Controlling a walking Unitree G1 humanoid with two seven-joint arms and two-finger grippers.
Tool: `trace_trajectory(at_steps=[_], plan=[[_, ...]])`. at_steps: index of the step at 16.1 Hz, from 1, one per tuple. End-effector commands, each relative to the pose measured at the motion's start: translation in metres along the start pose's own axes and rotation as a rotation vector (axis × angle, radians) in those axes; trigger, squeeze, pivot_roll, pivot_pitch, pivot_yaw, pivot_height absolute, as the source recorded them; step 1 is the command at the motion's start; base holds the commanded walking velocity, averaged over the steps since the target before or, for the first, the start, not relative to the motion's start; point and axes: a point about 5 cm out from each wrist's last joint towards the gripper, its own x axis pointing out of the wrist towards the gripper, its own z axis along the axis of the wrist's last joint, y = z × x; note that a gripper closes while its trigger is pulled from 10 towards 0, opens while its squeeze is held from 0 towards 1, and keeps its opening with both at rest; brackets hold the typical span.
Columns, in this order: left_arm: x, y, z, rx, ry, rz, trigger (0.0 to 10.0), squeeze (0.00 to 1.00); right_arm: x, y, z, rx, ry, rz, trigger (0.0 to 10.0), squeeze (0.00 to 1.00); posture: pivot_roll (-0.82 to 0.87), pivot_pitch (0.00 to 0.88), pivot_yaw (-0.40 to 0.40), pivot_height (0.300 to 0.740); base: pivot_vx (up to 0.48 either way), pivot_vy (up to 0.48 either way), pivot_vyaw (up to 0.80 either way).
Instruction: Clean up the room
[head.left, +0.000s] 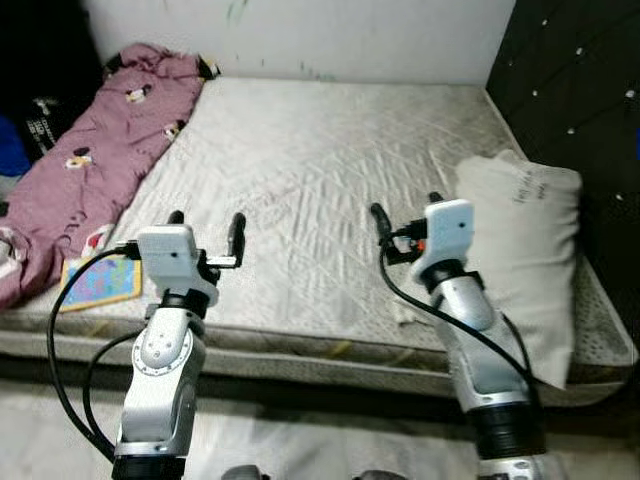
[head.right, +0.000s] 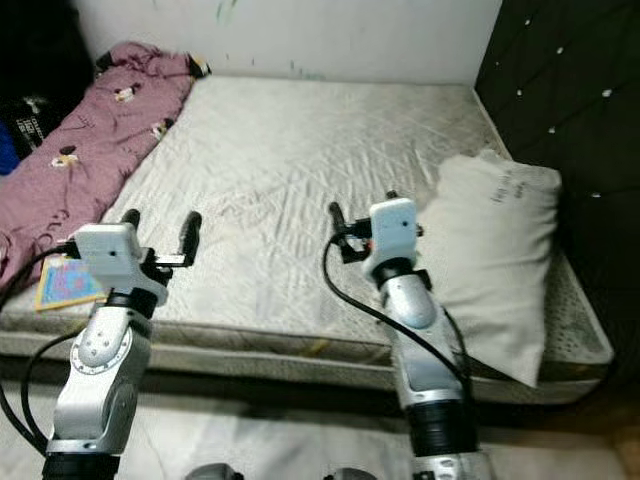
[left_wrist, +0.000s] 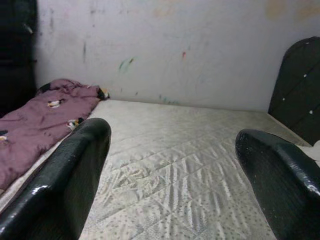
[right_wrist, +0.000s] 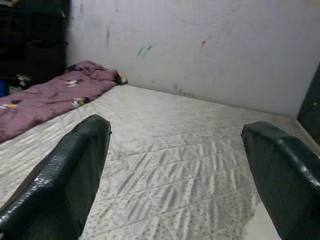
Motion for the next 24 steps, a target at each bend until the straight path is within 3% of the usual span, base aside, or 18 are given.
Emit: trace_trajectory(at_steps=[1, 9, 24], plan=[[0.0002, 0.0027, 0.0050, 0.005, -0.024, -0.007, 10.0, 0.00, 0.0026, 0.0027, 0.0049, 0.000, -0.017, 0.009, 10.0, 0.00, 0.01, 0.000, 0.016, 0.740, 0.304, 0.000, 0.00], [0.0003, 0.0034, 0.0051, 0.006, -0.022, -0.008, 10.0, 0.00, 0.0029, 0.0032, 0.0050, 0.003, -0.019, 0.007, 10.0, 0.00, 0.01, 0.000, 0.018, 0.740, 0.335, 0.000, 0.00], [0.0016, 0.0049, 0.0017, 0.021, -0.003, 0.009, 10.0, 0.00, 0.0036, 0.0031, 0.0024, 0.003, -0.010, 0.012, 10.0, 0.00, 0.01, 0.000, 0.017, 0.740, 0.000, 0.000, -0.11]])
